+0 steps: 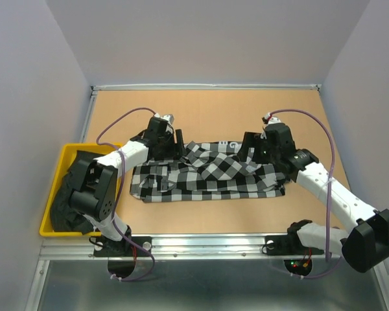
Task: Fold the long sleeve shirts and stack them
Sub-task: Fold the shirt
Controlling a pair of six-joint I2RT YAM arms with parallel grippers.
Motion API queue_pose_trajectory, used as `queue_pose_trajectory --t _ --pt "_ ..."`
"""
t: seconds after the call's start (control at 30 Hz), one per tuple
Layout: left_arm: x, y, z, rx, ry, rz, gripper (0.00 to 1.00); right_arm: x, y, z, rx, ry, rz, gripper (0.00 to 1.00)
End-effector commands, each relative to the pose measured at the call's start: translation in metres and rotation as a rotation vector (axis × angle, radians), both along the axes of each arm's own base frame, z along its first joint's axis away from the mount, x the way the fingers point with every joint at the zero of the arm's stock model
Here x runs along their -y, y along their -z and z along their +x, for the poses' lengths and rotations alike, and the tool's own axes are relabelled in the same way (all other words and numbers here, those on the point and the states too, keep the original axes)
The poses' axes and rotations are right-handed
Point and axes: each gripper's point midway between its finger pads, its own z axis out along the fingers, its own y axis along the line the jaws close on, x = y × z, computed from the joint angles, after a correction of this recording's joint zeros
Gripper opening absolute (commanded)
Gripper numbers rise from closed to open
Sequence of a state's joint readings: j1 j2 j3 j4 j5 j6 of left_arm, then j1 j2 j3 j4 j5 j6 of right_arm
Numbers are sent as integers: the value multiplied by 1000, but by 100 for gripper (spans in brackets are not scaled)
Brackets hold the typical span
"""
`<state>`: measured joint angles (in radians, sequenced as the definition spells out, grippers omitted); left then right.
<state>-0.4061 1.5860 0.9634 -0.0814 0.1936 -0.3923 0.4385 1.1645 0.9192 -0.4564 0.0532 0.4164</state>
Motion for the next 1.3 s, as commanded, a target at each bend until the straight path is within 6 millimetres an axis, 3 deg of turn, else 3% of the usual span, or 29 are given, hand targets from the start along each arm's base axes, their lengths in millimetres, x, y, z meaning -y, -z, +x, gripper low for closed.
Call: queue_pose_trajectory --t 0.0,0.2,0.47,0.7,1.0,1.27 --pt "12 -7 13 30 16 -22 77 2 -5 4 55 61 70 99" --pt "22 1 9 1 24 -27 73 2 5 -3 33 59 79 98" --pt "23 -3 14 2 -7 -32 69 4 3 -6 46 62 87 98" --pt "18 13 21 -26 -63 4 67 6 2 -8 51 68 88 98" --pt "24 19 23 -58 -59 -14 63 8 4 -9 51 72 85 98" --pt "31 11 16 -73 -40 -64 48 11 3 -7 61 80 68 98"
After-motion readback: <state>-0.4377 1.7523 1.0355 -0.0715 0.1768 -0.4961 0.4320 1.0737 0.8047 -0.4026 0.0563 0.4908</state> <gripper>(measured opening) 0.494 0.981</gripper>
